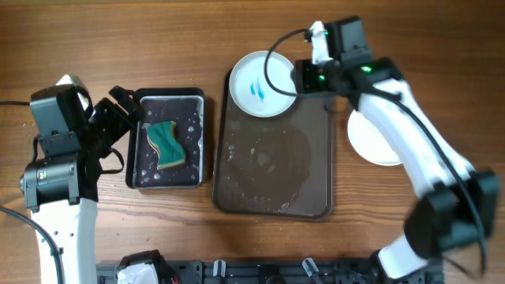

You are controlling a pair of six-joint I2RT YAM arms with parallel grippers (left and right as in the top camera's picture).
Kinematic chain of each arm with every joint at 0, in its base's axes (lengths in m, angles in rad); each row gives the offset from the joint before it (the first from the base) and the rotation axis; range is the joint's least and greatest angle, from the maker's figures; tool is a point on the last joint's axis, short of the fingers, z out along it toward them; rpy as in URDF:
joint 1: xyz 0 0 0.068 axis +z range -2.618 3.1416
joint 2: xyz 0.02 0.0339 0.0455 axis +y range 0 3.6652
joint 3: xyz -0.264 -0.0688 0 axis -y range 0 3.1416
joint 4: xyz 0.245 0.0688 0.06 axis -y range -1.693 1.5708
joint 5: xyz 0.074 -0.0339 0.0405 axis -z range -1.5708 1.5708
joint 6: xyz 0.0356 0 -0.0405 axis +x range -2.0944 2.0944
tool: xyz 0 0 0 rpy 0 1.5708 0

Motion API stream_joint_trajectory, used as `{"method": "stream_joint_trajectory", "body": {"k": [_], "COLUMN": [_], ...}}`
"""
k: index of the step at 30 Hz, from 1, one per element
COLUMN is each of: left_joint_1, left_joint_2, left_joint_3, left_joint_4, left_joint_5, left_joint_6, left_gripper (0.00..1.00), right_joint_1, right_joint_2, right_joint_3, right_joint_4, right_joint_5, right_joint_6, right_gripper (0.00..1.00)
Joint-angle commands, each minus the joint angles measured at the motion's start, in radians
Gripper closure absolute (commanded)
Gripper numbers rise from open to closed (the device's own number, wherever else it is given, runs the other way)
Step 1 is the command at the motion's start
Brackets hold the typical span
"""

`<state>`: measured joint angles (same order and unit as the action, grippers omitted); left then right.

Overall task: Clean dirty plates on tray and stack at the side
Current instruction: 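Slide the top plate with the right gripper to the tray's center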

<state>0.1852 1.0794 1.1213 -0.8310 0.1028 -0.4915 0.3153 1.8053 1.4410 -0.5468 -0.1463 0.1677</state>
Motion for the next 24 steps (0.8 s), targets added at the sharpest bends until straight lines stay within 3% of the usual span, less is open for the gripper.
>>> {"method": "stream_joint_trajectory", "body": {"k": [1,7,9,10,11,15,24], "left_joint_1": [-0.004,-0.004,-0.004,-0.004,-0.004,-0.004,-0.004], "left_joint_2": [-0.004,-0.004,-0.004,-0.004,-0.004,-0.004,-0.004], "left_joint_3": [0.005,0.005,0.005,0.005,0.005,0.005,0.005], "left_joint_4": [0.003,0.003,0.003,0.003,0.003,0.003,0.003], "left_joint_5": [0.009,0.009,0.009,0.009,0.009,0.009,0.009], "left_joint_6": [0.012,0.013,0.012,0.012,0.012,0.012,0.012], "left_gripper": [0.00,0.00,0.00,0.00,0.00,0.00,0.00], "right_joint_1": [-0.005,-0.008,-0.009,-0.009,-0.009,-0.015,-0.019], "right_joint_2": [0.163,0.333,0.348,0.348,0.346,0.283,-0.174], "right_joint_3": [0.010,0.010,0.010,0.010,0.010,0.010,0.008], "right_joint_4": [0.142,0.228,0.222,0.214,0.203,0.078,-0.405], "right_joint_5": [0.061,0.189,0.122,0.090,0.087,0.080,0.067], "right_joint_6": [-0.011,0.026,0.026,0.027,0.051,0.233,0.212], "right_gripper": [0.50,0.57,0.74,0.89,0.96,0.96,0.96]}}
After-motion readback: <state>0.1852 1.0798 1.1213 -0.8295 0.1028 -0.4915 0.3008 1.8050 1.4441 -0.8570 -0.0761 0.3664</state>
